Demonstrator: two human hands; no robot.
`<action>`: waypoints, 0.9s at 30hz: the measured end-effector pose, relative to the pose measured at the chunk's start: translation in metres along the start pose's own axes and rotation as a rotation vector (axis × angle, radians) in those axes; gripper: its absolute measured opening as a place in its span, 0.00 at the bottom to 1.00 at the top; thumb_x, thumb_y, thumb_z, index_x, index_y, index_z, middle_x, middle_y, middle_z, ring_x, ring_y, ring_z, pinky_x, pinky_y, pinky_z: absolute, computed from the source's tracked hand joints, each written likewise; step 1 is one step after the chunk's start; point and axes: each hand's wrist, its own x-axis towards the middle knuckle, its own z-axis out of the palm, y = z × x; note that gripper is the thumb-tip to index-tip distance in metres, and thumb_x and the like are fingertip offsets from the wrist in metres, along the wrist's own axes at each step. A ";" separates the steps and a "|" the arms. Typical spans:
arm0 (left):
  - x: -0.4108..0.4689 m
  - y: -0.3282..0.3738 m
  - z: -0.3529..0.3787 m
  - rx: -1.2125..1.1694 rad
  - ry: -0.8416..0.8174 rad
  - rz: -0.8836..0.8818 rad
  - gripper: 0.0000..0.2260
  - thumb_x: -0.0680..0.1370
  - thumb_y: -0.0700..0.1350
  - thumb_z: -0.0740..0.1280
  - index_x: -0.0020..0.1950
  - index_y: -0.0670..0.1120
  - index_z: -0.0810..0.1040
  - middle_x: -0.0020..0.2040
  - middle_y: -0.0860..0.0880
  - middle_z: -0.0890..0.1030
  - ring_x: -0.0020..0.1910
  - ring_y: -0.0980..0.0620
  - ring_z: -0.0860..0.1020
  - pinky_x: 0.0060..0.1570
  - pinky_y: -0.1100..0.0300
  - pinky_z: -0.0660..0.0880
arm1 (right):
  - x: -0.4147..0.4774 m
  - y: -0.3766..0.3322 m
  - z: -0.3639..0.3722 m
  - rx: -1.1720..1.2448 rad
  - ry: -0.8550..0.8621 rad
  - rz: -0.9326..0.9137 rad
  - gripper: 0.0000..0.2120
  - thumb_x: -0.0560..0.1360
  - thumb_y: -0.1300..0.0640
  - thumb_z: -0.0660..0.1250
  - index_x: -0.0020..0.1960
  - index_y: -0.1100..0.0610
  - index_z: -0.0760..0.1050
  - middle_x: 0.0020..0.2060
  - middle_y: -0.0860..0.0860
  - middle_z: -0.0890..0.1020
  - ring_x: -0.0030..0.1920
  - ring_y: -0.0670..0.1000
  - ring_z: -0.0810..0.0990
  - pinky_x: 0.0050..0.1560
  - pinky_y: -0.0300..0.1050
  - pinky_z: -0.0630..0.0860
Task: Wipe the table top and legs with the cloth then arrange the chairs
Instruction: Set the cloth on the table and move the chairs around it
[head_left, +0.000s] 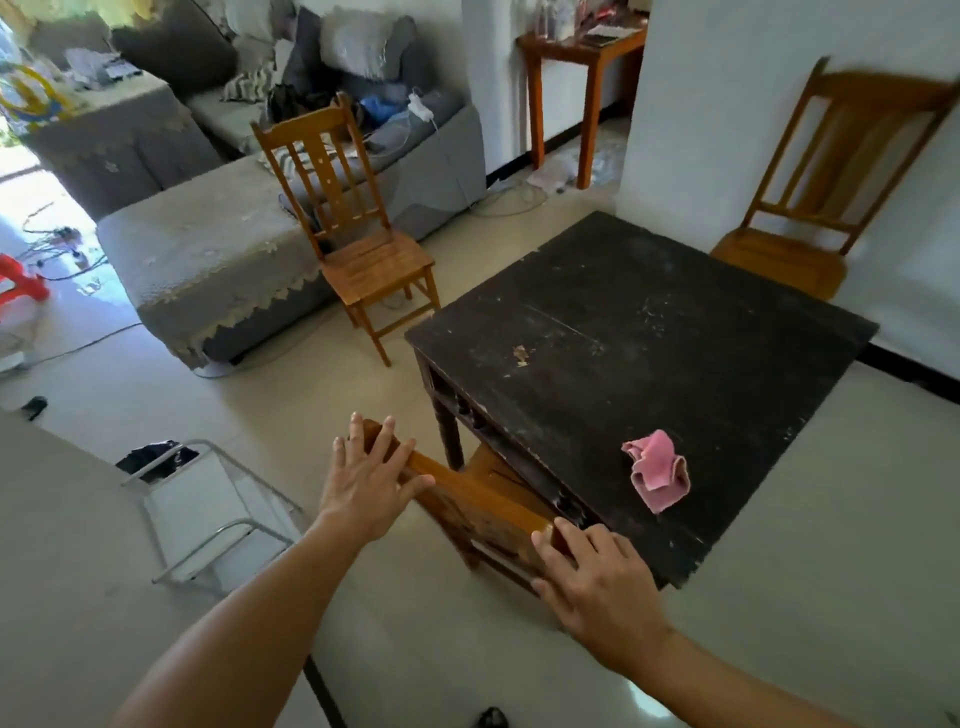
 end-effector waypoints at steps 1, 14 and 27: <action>0.015 -0.003 -0.003 0.021 0.007 0.043 0.33 0.75 0.69 0.40 0.77 0.57 0.52 0.79 0.47 0.47 0.75 0.35 0.39 0.73 0.36 0.45 | 0.006 -0.004 0.002 -0.008 0.010 0.041 0.24 0.78 0.39 0.53 0.63 0.50 0.79 0.54 0.53 0.83 0.45 0.52 0.81 0.44 0.47 0.80; 0.094 -0.066 -0.015 0.074 0.024 0.247 0.31 0.77 0.67 0.41 0.76 0.55 0.56 0.79 0.46 0.50 0.76 0.34 0.42 0.73 0.36 0.46 | 0.088 -0.054 0.004 -0.059 -0.100 0.189 0.26 0.74 0.49 0.71 0.70 0.51 0.71 0.54 0.55 0.81 0.51 0.56 0.81 0.50 0.53 0.80; 0.100 -0.095 -0.006 0.104 0.129 0.479 0.39 0.71 0.74 0.33 0.65 0.56 0.70 0.62 0.53 0.75 0.67 0.47 0.70 0.72 0.36 0.47 | 0.117 -0.101 0.000 0.035 -0.294 0.280 0.31 0.82 0.47 0.59 0.79 0.50 0.48 0.59 0.55 0.77 0.56 0.55 0.78 0.57 0.49 0.76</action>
